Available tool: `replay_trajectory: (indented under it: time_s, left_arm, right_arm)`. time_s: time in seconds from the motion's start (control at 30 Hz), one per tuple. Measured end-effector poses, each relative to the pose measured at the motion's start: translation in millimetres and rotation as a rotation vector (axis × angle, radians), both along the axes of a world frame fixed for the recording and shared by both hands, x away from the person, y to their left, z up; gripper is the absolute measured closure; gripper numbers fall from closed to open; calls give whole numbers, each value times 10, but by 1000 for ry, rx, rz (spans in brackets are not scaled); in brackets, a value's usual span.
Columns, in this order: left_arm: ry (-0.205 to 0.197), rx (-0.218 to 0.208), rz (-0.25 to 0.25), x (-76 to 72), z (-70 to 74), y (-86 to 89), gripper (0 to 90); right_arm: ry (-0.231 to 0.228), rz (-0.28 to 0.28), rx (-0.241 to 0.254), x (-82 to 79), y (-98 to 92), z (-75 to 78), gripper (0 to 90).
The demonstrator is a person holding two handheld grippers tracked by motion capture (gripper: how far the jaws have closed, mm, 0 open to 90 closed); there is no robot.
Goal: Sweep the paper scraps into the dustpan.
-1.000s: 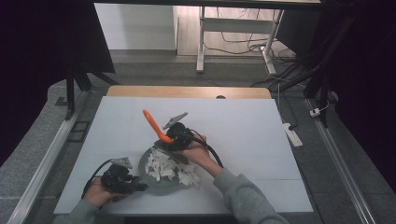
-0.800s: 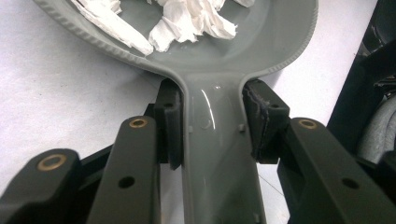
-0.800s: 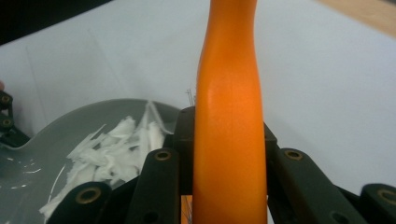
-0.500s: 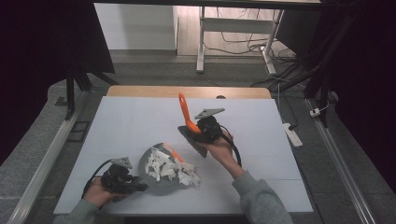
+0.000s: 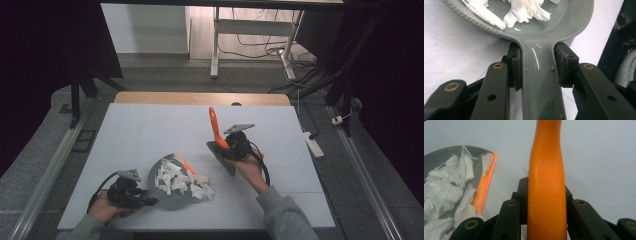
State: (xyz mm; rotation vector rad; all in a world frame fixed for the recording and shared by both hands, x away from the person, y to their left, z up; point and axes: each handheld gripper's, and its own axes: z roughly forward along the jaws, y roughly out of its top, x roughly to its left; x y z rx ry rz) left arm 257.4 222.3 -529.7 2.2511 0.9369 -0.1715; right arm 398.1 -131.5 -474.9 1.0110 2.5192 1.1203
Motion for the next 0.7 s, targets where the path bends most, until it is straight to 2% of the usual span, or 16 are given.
replay_trajectory:
  time_s: [0.33, 0.5, 0.7]
  left_arm:
    - [-2, 0, -1, -15, 0, 2, 608]
    - [-2, 0, 0, -23, 1, 1, 609]
    - [-2, 0, -1, -30, 1, -5, 609]
  right_arm:
    - [32, 1, -37, -132, -96, -111, 715]
    - [61, 4, -53, -189, -59, -175, 715]
    - [91, 30, -36, -263, 42, -185, 715]
